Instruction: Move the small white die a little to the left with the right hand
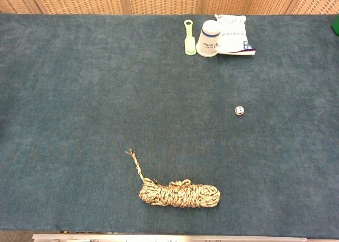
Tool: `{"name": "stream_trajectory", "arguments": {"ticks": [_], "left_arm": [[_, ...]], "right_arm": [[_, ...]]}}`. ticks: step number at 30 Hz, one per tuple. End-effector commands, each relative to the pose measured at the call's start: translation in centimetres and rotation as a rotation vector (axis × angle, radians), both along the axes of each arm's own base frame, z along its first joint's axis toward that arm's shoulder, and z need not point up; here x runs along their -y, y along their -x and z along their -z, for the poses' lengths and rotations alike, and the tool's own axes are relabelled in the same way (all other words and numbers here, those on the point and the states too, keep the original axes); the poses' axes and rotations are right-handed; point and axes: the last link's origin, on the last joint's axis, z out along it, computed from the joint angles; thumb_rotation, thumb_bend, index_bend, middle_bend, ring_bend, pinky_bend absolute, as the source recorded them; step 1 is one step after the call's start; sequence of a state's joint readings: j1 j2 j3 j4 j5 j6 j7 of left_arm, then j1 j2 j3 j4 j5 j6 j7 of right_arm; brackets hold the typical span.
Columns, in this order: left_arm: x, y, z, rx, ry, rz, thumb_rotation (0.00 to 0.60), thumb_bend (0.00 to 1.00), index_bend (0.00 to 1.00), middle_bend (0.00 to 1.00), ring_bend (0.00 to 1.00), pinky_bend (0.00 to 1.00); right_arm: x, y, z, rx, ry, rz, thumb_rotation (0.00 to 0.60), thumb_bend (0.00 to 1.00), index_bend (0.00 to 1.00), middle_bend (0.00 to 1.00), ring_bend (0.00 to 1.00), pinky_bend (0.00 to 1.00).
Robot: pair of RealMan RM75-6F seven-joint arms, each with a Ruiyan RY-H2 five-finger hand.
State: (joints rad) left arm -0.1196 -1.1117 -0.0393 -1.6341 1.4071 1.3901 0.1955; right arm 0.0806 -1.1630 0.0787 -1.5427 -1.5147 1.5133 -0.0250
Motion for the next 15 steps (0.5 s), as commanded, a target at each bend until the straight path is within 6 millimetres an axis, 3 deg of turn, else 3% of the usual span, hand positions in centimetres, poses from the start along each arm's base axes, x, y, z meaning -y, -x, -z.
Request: {"name": "stream_trajectory", "arguments": {"ticks": [1,12,15], "left_arm": [[0.1,-0.03,-0.08,0.01,0.0,0.001,0.6,0.24,0.3,0.29,0.26,0.32],[0.59,-0.05,-0.4,0.037,-0.001,-0.002,0.6,0.24,0.3,0.3,0.26,0.33],[0.77,-0.08,-0.53,0.043,0.002,-0.001,0.6,0.24,0.3,0.3,0.26,0.33]], "right_arm": [[0.01,-0.16,0.09,-0.002,-0.005,-0.008,0.6,0.0,0.33,0.35,0.39,0.65],[0.44,-0.81,0.65,-0.009,-0.036,-0.041,0.6,0.0,0.34,0.39,0.4,0.65],[0.8,-1.06,0.73,-0.035,-0.057,-0.047,0.6,0.08,0.34,0.44,0.45,0.65]]}}
